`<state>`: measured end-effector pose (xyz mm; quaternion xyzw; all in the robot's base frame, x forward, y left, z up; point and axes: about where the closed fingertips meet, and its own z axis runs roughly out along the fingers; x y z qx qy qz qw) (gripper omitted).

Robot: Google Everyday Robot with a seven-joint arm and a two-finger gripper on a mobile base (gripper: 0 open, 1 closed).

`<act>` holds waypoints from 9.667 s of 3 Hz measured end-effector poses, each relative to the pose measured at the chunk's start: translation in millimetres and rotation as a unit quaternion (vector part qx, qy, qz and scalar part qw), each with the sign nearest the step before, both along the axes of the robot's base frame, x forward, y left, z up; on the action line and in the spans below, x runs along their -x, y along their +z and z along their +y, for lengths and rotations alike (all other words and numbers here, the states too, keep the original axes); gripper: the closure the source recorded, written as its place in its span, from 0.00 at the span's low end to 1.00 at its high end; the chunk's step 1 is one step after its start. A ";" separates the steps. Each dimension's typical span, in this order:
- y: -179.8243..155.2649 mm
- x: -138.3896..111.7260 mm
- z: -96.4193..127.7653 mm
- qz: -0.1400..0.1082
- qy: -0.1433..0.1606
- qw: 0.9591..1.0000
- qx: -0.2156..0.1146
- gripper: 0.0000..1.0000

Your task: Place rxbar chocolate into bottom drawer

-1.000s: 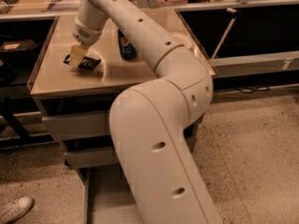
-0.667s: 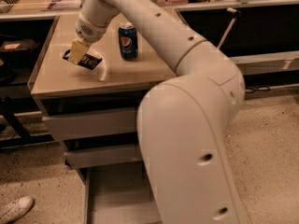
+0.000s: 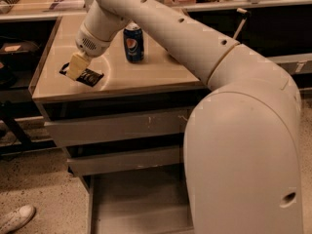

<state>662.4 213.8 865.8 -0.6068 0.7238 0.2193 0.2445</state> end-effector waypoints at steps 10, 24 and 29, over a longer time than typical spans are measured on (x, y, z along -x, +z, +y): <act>-190.4 184.1 -99.6 0.218 -0.197 0.954 -0.059 1.00; -688.1 99.9 -160.5 0.387 -0.586 0.691 -0.173 1.00; -709.7 98.1 -153.8 0.402 -0.592 0.678 -0.168 0.11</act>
Offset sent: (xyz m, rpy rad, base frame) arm -0.1061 -0.0436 0.0000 -0.0705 0.1084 -0.0865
